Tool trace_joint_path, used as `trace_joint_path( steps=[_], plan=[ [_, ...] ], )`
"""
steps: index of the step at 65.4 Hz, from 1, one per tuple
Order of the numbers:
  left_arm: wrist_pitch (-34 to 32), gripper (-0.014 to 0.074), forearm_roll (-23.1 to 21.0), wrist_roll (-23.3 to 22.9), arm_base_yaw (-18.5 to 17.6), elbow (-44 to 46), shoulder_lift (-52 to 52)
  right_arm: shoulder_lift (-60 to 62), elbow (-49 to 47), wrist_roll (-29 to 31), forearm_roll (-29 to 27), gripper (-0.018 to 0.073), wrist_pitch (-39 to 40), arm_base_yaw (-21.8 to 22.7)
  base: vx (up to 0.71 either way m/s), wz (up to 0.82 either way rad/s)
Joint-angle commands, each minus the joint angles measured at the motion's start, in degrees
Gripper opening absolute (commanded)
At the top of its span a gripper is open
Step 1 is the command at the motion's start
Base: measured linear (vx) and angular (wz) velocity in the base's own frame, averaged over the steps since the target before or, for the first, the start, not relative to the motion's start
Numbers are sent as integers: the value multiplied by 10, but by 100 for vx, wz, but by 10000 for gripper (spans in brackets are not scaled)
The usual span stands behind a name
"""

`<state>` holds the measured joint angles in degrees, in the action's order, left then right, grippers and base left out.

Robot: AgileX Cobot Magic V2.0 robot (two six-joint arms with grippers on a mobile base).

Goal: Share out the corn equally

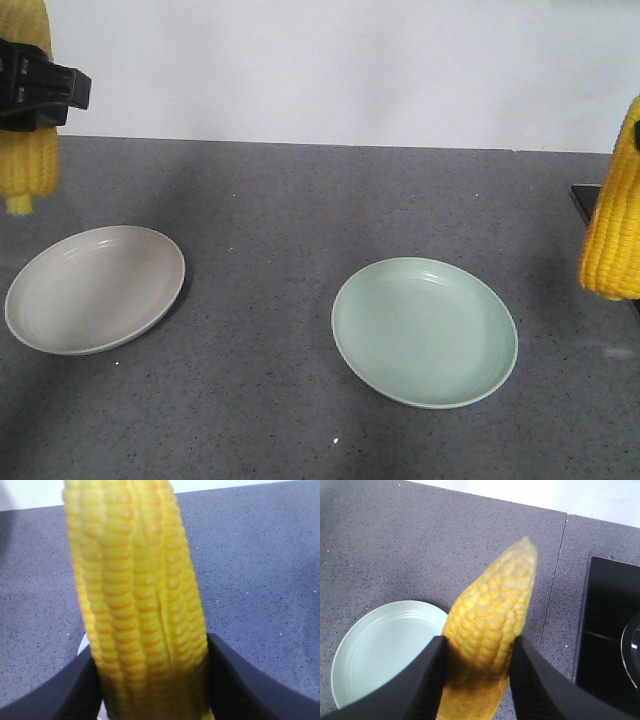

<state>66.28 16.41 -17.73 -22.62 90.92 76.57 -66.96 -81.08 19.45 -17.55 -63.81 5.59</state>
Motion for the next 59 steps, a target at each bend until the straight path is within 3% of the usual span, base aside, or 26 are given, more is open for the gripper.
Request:
trace_joint_path(
  steps=[1,59],
  plan=[
    [-34,3,9,-4,0,13,-16,11,-12,1,-11,193,33,4,1,-2],
    [-34,3,9,-4,0,13,-16,11,-12,1,-11,193,33,4,0,0]
  ],
)
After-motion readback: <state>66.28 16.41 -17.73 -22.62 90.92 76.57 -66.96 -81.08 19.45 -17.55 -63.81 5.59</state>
